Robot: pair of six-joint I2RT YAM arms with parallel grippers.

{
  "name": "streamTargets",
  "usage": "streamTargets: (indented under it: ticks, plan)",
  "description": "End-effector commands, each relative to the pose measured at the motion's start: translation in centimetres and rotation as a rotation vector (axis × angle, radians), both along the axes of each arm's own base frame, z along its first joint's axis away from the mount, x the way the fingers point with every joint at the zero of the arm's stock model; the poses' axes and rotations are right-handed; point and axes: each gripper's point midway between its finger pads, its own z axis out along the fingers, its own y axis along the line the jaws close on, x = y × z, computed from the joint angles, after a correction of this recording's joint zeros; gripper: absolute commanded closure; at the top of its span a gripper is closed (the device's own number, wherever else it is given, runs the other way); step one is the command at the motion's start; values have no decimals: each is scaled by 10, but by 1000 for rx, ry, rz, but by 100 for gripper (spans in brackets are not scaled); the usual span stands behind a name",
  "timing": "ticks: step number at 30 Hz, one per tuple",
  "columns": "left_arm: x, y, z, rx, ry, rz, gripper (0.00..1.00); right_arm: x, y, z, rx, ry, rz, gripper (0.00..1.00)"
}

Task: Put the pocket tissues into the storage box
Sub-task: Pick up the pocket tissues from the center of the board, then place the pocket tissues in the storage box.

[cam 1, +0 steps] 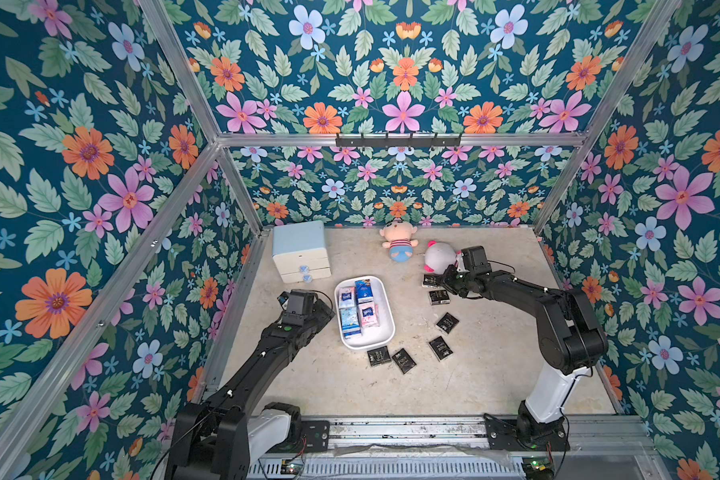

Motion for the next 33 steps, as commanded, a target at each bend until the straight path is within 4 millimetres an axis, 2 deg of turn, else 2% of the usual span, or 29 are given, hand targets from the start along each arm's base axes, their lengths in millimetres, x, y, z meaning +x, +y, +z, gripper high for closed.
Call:
streamTargets:
  ticks: [1,3,7,13,20,33]
  plan:
    - [6,-3,2,-11,-23,-8,13,-10,10,14,54,4,30,83]
    - [6,-4,1,-16,-22,-9,13,-14,18,24,66,-12,50,83]
    - [6,-6,-2,-28,-22,-11,13,-25,52,45,48,-60,120,83]
    - [3,-7,-6,-44,-19,-13,13,-27,94,67,-75,-154,194,83]
    - [-5,-5,-6,-40,-23,-13,13,-28,134,61,-311,-173,328,84]
    - [-18,-5,-9,-67,-25,-11,13,-25,169,34,-609,-161,408,83]
